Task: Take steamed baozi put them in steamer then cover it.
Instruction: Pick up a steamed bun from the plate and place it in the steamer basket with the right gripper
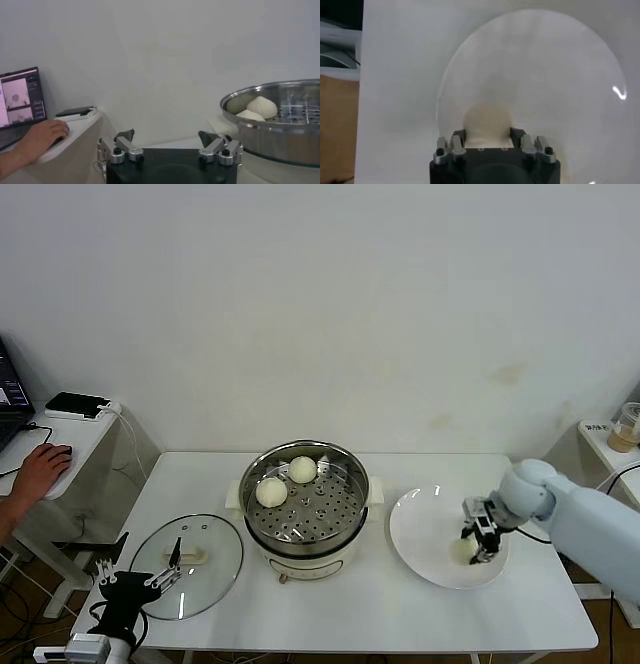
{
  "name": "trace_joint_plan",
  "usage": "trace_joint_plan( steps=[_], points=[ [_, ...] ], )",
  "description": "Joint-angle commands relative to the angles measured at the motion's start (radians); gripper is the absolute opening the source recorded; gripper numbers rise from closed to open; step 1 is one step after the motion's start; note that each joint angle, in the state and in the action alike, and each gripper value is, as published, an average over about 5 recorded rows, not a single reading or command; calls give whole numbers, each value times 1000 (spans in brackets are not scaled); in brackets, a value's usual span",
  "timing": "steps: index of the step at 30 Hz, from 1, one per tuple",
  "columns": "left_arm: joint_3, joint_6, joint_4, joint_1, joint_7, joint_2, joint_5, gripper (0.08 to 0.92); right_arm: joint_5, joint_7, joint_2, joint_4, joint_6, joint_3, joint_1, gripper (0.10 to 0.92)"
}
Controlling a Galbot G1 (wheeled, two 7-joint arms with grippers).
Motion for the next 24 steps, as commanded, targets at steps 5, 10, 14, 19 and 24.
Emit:
trace_joint_plan(
  steps=[5, 10, 14, 19, 24],
  points=[
    [-1, 0, 10, -3, 1, 4, -2, 823, 134, -13, 72, -8, -10, -118, 377, 575],
    [-3, 0, 10, -4, 1, 5, -9, 823, 201, -9, 180, -13, -32, -156, 504, 577],
    [-4, 0, 6, -4, 1, 3, -10, 823, 236, 5, 258, -13, -45, -208, 593, 577],
    [-8, 0, 2, -1, 2, -1, -10, 823, 261, 25, 346, 21, -61, -285, 647, 582],
    [-12, 0, -1, 1, 2, -4, -8, 823, 277, 50, 443, 27, -63, -327, 636, 585]
  ],
)
